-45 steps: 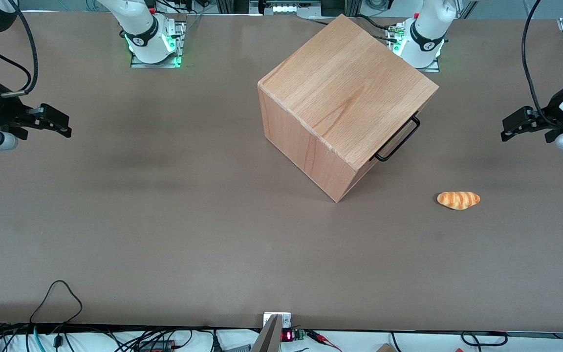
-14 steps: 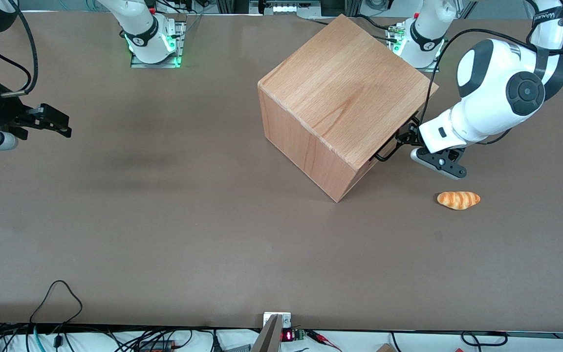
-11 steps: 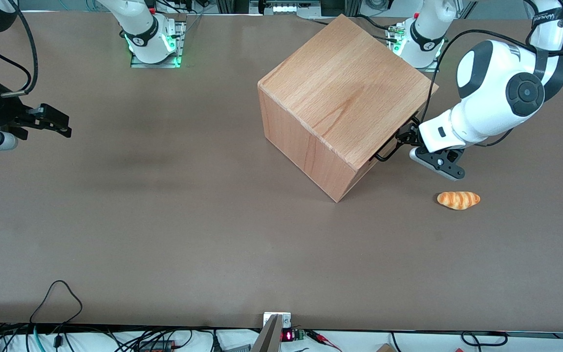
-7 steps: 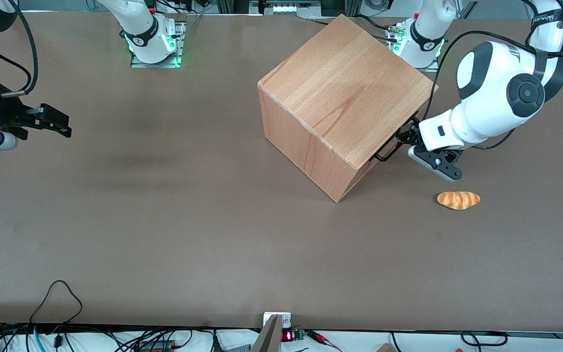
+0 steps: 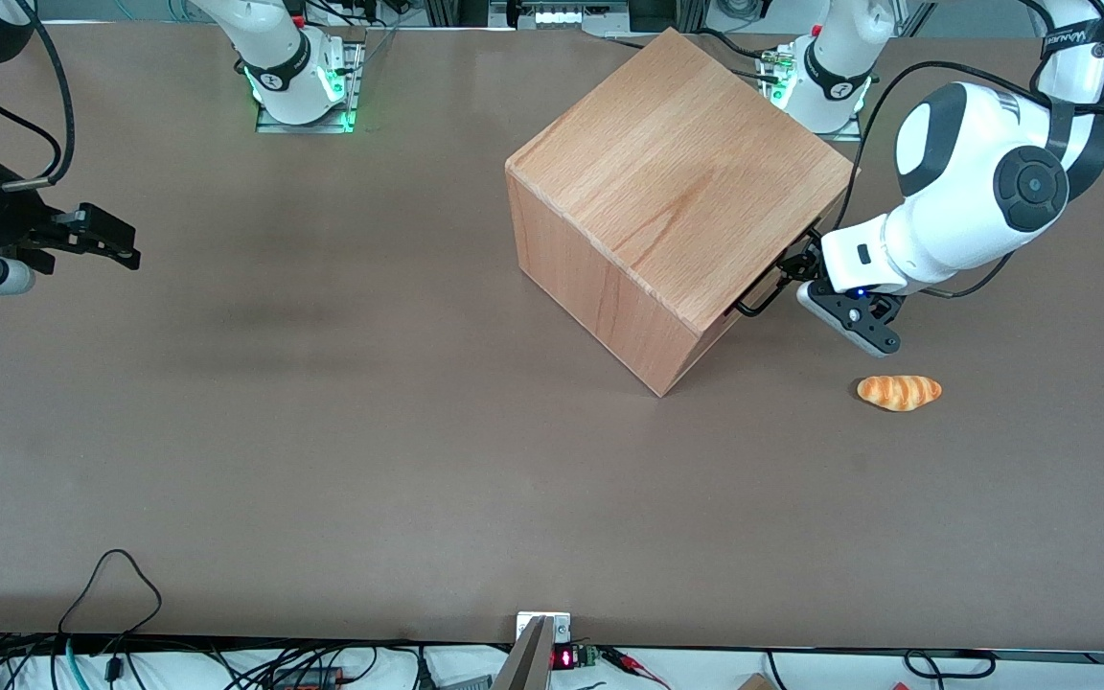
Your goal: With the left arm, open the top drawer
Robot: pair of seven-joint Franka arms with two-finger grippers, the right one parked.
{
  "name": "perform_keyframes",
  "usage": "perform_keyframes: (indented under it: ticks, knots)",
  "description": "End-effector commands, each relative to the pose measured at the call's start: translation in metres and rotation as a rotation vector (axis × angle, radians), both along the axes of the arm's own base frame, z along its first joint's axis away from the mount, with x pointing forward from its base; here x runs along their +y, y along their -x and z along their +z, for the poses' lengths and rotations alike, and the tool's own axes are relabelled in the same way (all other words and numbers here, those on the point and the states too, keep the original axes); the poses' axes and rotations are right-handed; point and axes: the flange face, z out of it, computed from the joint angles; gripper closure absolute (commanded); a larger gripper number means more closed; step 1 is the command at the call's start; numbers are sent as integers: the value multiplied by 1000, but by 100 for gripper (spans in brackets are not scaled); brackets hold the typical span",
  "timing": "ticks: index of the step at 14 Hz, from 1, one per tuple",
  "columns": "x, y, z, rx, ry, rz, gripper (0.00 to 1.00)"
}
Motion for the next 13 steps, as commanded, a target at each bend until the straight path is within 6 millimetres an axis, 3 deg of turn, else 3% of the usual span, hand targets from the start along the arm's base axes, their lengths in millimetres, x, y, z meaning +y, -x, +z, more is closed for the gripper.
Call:
perform_keyframes:
  ticks: [1, 7, 9, 13]
  knots:
    - [-8, 15, -22, 82, 43, -79, 0]
    - [-9, 15, -23, 78, 47, -98, 0]
    - [-8, 12, -35, 88, 44, -97, 0]
    - [6, -1, -43, 70, 36, -67, 0]
